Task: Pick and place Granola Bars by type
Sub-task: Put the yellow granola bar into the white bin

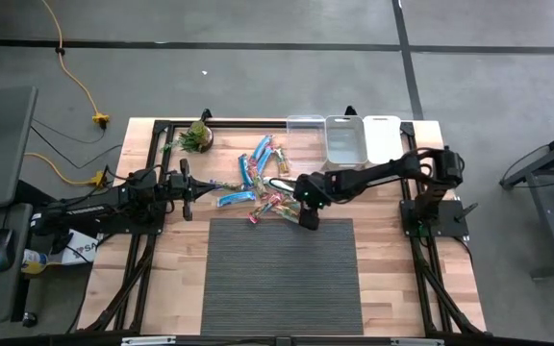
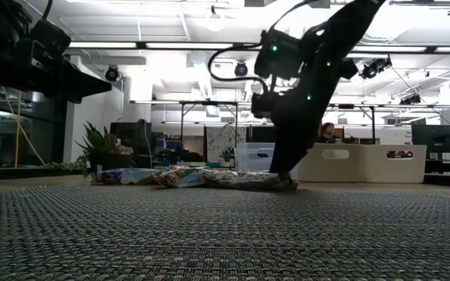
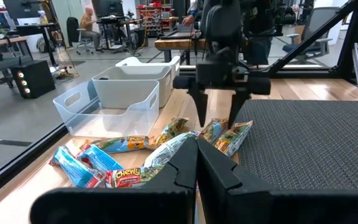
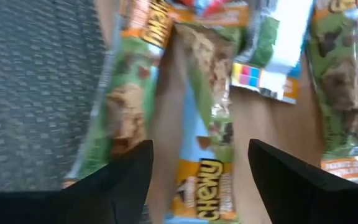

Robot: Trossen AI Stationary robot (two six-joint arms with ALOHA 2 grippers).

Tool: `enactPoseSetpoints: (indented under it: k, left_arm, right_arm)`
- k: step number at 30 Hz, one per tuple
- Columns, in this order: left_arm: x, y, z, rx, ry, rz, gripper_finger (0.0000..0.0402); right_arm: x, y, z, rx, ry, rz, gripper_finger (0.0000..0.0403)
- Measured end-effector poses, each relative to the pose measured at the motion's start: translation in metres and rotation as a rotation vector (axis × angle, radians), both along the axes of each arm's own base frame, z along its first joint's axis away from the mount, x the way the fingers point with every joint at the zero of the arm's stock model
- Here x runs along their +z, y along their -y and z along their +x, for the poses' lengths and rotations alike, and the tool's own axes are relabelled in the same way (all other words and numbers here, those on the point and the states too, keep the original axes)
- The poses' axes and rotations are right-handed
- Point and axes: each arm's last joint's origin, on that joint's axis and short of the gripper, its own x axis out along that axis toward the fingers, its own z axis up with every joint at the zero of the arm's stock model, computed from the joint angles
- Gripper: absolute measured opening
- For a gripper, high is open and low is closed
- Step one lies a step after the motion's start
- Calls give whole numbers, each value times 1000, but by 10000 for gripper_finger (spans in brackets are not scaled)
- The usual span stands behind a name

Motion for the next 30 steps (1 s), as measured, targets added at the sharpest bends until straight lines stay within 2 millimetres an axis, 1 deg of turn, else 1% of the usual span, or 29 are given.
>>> enactPoseSetpoints:
  k: [11,20,23,30]
  left_arm:
    - [0,0,0,0,0,0,1]
    - [0,0,0,0,0,0,1]
    - [0,0,0,0,0,0,1]
    - [0,0,0,0,0,0,1]
  right_arm:
    - [-17,2,4,-21,-42,-54,248]
    - [-21,2,4,-33,-59,-78,246]
    - [-22,2,3,-34,-67,-80,234]
    - [-23,3,2,-38,-81,-84,186]
